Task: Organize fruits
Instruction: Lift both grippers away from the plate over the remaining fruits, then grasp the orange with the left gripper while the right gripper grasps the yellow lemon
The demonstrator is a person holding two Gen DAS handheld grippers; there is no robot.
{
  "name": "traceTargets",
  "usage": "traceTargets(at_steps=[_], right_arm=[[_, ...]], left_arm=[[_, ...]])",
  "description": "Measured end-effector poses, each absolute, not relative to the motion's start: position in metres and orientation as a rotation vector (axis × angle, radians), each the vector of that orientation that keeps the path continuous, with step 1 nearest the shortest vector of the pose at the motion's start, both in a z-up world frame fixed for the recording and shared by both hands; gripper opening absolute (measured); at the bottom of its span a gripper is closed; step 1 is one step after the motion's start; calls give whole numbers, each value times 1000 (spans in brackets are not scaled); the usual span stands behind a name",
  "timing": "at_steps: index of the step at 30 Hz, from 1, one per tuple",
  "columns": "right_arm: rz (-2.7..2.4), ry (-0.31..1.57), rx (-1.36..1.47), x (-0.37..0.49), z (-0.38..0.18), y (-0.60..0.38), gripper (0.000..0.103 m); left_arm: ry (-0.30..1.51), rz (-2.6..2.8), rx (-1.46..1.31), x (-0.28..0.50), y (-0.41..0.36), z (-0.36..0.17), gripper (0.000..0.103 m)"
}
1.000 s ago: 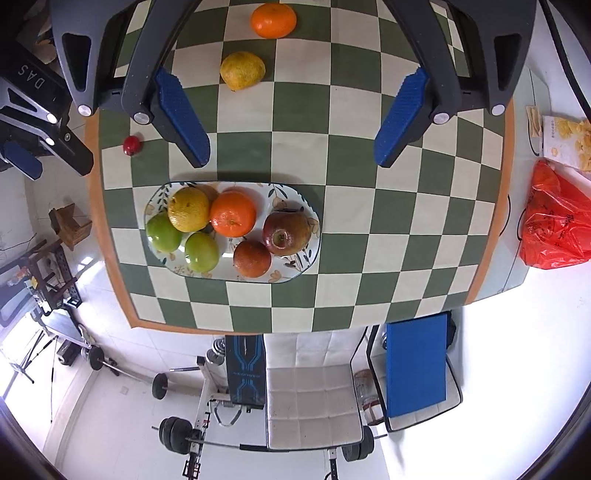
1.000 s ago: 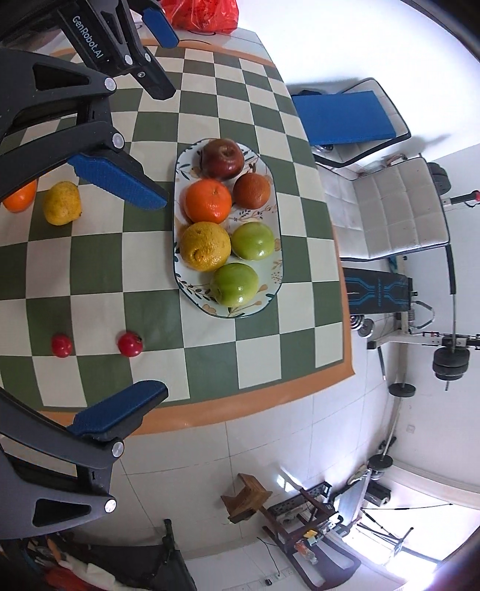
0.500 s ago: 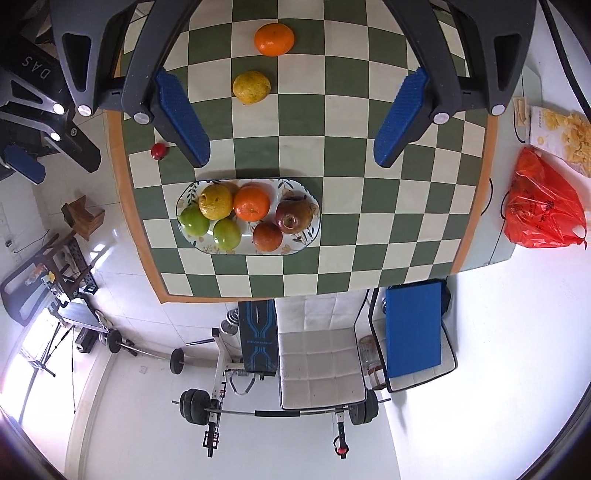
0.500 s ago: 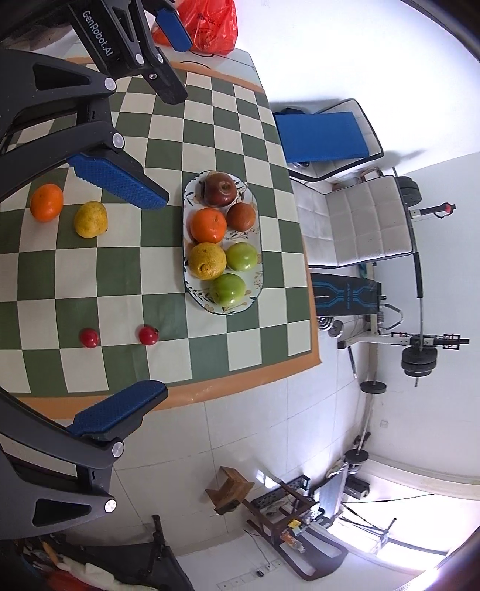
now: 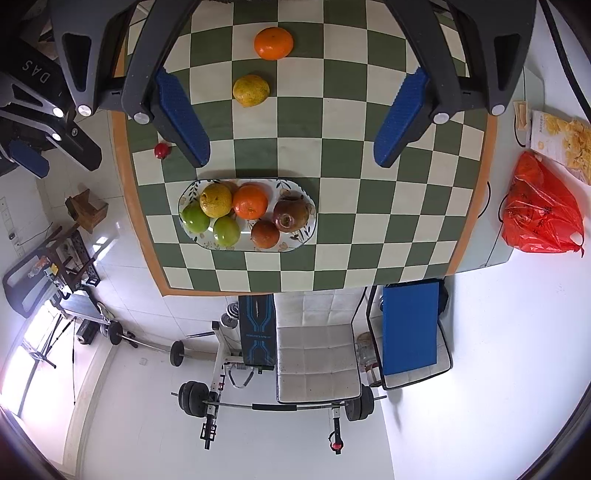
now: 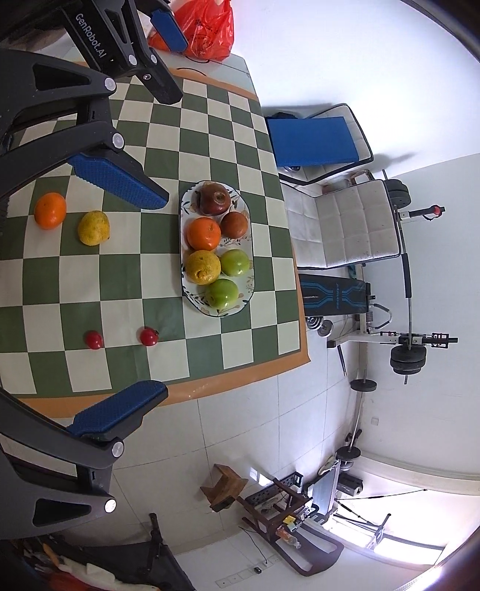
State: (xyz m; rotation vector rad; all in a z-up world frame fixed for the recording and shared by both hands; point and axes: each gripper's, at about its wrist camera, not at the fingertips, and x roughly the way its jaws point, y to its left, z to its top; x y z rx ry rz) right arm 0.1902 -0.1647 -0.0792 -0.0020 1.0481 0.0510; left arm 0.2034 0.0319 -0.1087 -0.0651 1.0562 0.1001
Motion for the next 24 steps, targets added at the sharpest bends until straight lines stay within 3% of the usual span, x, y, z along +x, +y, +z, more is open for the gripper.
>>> traceTargets(at_steps=[4,5,10,24], right_arm=[[58,1052,16,191,-81,-165,96],[61,1056,24,192,-83,-165,96],[95,1118,77,198,-108,-164,96],[318,1592,146,210,-336,-87,94]], left_arm=[[1073,101,-63,210,34,-114,92],[1085,107,-55,212,35,-119,102],[1152,170,2,216,48,-152,103],[1549,352,14,199,108,-307,103]])
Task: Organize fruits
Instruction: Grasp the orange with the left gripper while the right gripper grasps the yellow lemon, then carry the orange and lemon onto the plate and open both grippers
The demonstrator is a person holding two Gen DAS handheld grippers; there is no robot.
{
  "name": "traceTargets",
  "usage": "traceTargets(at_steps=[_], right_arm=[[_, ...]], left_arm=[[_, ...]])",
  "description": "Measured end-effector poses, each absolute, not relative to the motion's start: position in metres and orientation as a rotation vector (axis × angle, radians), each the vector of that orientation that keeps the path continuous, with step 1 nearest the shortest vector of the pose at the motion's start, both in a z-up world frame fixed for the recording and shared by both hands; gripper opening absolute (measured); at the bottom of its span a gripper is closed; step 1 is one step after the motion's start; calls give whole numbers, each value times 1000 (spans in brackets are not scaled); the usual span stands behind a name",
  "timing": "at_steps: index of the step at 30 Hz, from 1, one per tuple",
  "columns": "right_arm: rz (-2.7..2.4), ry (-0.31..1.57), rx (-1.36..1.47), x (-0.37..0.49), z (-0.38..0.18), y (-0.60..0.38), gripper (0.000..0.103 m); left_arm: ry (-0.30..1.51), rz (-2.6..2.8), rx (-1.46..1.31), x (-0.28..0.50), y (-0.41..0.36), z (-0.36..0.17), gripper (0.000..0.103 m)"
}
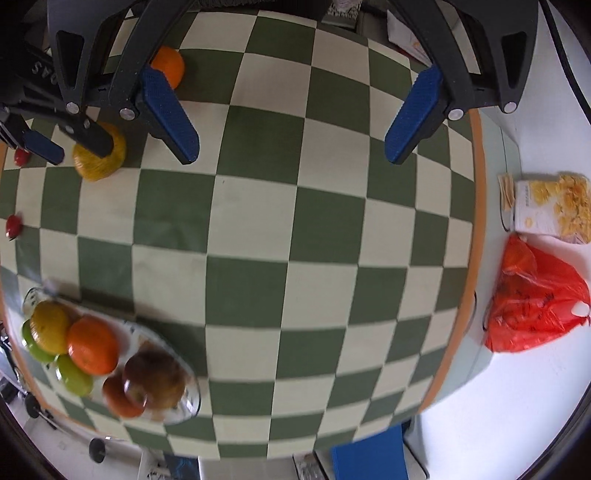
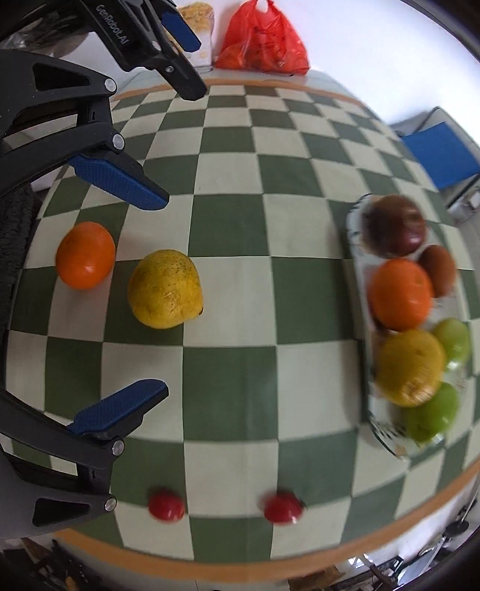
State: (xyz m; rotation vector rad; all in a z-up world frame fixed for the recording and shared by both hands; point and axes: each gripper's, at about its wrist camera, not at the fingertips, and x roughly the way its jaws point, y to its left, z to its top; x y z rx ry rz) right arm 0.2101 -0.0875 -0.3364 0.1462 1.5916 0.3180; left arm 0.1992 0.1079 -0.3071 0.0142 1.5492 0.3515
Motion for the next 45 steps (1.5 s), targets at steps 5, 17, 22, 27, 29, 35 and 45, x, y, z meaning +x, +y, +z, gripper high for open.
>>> traceTargets(at_steps=[5,17,22,27,29,35,45], right_arm=[[327,1681,129,212,-386,-68,66],[271,1650,90,189,-372,-128,61],[212,1661,112,178,-377,-153,61],[184,1678,155,175,-386,-166,61],[181,1679,160,174,-389,-169,61],[193,1652,149,185,-384,-164,61],[202,1636,176,207,-388,-158,62]], left_arm=[[1638,273,11,191,95,-333,103],[1793,-108,6,158,21,-352,103],[1819,-194,67,152,-11,-369,103],[1859,-225,100,152,-28,-384,61],[1842,-219,113,157,-30,-381,61],[1745,-115,19,197,-5,-362,61],[1730,-56,-16,199,4,-373,61]])
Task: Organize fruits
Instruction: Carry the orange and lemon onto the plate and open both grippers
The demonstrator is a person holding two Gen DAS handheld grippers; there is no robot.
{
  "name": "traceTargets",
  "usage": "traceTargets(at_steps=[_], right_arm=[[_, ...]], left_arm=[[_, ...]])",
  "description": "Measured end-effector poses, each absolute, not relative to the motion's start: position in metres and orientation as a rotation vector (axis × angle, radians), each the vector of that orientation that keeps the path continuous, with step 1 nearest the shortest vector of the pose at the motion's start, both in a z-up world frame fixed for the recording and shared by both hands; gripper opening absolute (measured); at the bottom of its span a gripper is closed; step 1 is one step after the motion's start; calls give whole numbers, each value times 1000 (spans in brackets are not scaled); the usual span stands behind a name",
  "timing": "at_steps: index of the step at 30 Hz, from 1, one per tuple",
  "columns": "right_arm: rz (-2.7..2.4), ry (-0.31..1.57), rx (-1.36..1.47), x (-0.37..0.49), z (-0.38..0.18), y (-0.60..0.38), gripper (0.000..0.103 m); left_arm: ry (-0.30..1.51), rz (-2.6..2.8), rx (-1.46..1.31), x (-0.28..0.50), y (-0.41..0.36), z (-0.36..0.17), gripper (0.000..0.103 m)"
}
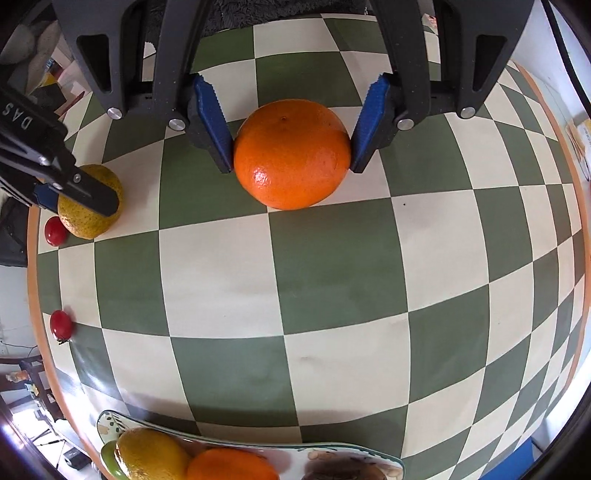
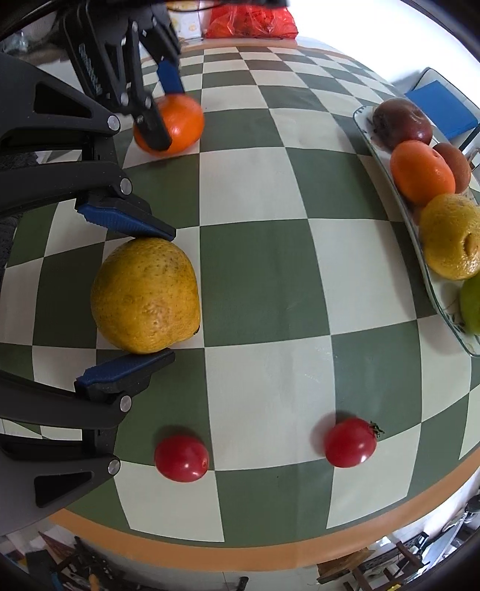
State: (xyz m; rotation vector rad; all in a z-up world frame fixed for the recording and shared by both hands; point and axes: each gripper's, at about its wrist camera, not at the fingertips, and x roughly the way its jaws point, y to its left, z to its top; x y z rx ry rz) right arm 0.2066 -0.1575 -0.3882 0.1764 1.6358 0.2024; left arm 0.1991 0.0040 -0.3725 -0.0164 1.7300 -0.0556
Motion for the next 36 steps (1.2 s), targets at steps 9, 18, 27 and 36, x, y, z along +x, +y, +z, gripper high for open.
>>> traceTargets(at_steps=[9,18,27,36], right_arm=[[218,1655,154,206,-389,-163,61],[253,1675,262,209,-383,-169,60],[329,1511,432,292,-310,-170,60],[236,1366,295,440,-283,-162,60]], left_arm=[[1729,-46,-45,199,19,-373,61],[1661,-79,-245,237,44,-322,61],[1452,-87,-327,345,80,-235,61],[1494,19,-209,459,97,-280,61]])
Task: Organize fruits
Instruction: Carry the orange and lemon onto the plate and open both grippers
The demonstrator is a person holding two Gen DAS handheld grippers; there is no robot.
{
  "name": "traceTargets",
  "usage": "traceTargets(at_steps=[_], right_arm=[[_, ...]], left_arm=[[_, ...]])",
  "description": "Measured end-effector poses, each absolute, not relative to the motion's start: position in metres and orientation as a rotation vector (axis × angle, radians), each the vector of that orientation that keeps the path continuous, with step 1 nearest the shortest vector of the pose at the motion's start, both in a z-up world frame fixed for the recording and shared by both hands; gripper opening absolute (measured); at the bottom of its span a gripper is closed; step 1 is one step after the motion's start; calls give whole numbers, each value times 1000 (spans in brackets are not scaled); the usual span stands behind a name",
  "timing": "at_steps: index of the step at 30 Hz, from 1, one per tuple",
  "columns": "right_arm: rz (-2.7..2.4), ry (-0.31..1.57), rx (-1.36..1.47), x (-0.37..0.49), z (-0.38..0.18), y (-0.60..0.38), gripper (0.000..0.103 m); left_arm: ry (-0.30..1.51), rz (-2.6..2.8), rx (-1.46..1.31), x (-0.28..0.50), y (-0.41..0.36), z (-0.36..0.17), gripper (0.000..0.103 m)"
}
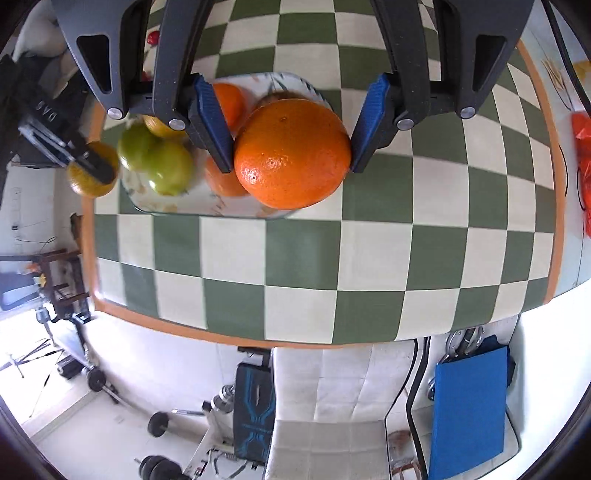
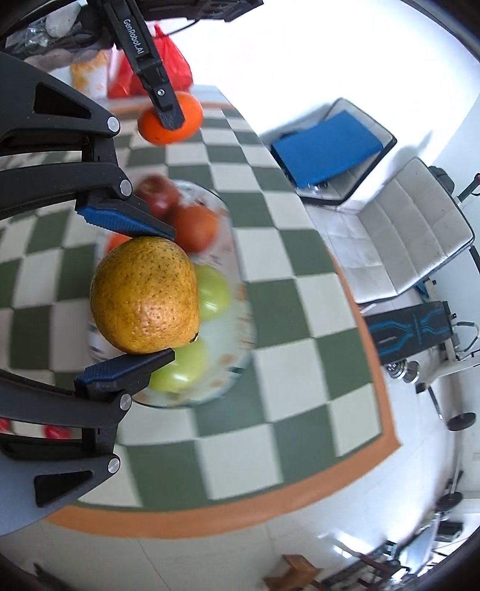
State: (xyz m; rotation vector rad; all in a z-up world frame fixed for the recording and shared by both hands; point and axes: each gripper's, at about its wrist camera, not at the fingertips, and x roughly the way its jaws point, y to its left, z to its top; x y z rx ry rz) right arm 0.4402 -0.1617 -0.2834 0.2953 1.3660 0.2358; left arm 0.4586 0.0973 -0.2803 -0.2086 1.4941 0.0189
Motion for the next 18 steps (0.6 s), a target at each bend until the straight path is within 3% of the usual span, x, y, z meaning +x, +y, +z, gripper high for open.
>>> traceTargets(at_steps=[7,16,18], right_arm=[[174,1426,173,507,-325,-161,60],[211,1478,152,504,-352,-159,61],[217,1484,174,501,-353,-161,65]], left_arm=[[1602,39,-184,476,100,-326,61],[1642,43,-177,473,93,-338,62],[1631,44,-190,473,93,-335,68]])
